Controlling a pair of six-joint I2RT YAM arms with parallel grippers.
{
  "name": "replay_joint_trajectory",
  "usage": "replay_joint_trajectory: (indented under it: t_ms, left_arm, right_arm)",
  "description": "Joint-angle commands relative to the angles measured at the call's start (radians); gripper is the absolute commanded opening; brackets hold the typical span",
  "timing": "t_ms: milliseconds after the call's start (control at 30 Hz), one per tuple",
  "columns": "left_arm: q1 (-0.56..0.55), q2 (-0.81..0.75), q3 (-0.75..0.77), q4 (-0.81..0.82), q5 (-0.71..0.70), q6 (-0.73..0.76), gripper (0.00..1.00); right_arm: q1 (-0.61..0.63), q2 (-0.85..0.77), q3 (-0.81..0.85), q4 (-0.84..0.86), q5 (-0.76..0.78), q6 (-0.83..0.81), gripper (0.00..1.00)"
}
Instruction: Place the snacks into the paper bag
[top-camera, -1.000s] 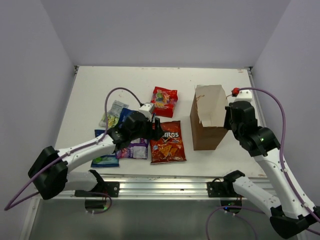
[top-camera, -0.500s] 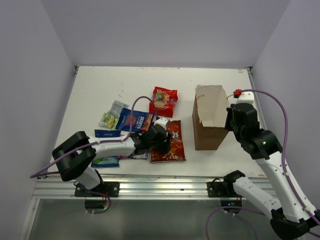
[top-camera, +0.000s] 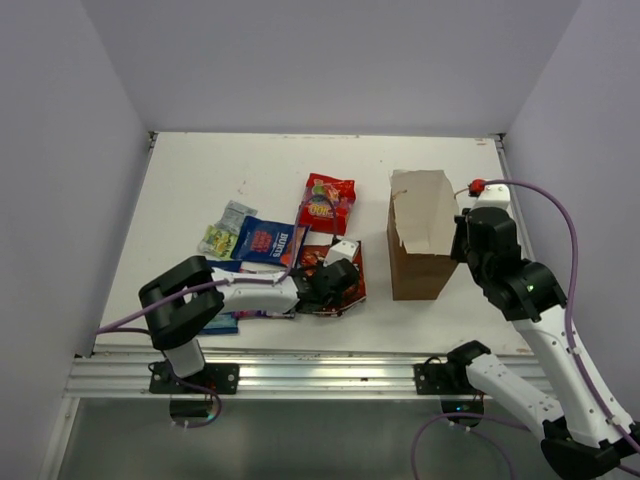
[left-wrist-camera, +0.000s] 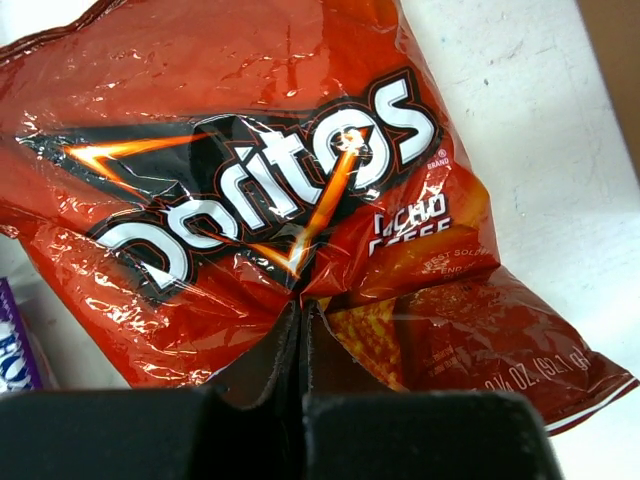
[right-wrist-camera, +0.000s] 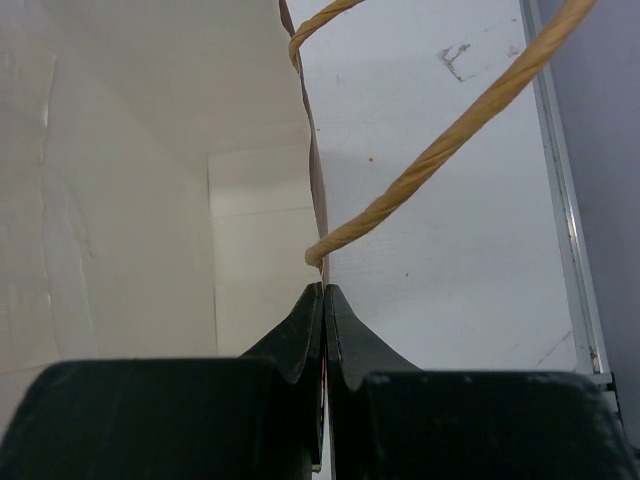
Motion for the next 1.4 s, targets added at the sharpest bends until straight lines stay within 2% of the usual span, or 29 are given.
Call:
replay_joint_trajectory:
  t_ms: [0,133,233,367,567,667,700,767,833,1000,1167,1267,1367]
  left_arm:
    - [-0.026,-0.02,0.036,-0.122,-0.078,-0.007,0.0]
    - [-0.034,-0.093,0.181,-0.244,-0.153,0.018,0.0]
    - [-0.034,-0.165,0.305,-0.278,-0.237,0.068,0.0]
    - [-0.034,-0.23,0.477,-0.252,-0.318,0.202,0.0]
    - [-0.034,-0.17,0.786,-0.131,-0.382,0.433,0.0]
    - [-0.034,-0.146,0.888,-0.033,-0.3,0.49,0.0]
    - [-0.034,-0.121,0.916,-0.019,-0.231,0.495,0.0]
    - [-0.034,-0.072,1.016,-0.019,-0.165,0.477,0.0]
    - [-0.034,-0.048,1.074,-0.005,-0.037,0.457,0.0]
    - [-0.034,-0.064,1.022,0.165,0.243,0.366,0.0]
    - [-0.032,-0.098,0.979,0.19,0.313,0.212,0.0]
    - [-0.031,-0.156,0.851,0.28,0.351,0.146,0.0]
    - [-0.025,-0.182,0.763,0.296,0.342,0.098,0.0]
  right_arm:
    - [0.003,-0.004,-0.001,0.042,0.002,-0.01,0.0]
    - [0.003,-0.004,-0.001,0.044,0.0,-0.01,0.0]
    - [0.003,-0.009,-0.001,0.044,0.0,-0.01,0.0]
    - [0.003,-0.009,-0.003,0.044,-0.006,-0.01,0.0]
    - [0.003,-0.006,-0.006,0.048,-0.015,-0.01,0.0]
    - [0.003,-0.006,-0.006,0.048,-0.018,-0.012,0.0]
    - [0.004,-0.006,-0.007,0.048,-0.019,-0.012,0.0]
    - [0.003,-0.004,-0.007,0.048,-0.018,-0.012,0.0]
    - [0.004,-0.003,-0.009,0.05,-0.02,-0.012,0.0]
    - [0.003,-0.004,-0.01,0.048,-0.016,-0.012,0.0]
    - [0.003,-0.007,-0.013,0.048,-0.009,-0.012,0.0]
    - [0.003,-0.009,-0.012,0.05,-0.006,-0.012,0.0]
    - [0.003,-0.014,-0.013,0.047,-0.004,-0.01,0.0]
